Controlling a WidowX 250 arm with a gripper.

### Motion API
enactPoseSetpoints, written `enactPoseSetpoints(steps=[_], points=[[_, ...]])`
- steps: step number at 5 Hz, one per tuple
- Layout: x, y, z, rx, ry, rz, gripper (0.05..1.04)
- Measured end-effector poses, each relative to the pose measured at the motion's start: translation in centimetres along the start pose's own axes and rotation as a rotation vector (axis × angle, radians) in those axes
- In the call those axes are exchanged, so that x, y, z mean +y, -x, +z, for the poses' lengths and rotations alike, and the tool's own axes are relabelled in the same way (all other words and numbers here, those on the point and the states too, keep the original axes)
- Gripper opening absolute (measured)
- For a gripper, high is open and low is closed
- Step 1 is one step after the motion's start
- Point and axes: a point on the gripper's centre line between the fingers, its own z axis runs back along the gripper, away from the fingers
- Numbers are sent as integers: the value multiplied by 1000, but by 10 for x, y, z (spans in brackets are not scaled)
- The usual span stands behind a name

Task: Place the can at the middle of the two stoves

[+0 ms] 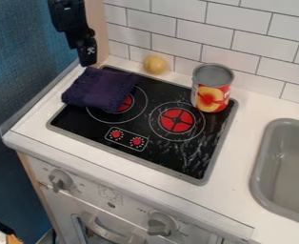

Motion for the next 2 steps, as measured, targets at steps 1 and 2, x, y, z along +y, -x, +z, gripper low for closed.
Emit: enactPoseSetpoints(steps=[1, 2], points=[[5, -1, -13, -15, -30, -4, 1000], [28, 6, -22, -11, -57, -72, 1000]])
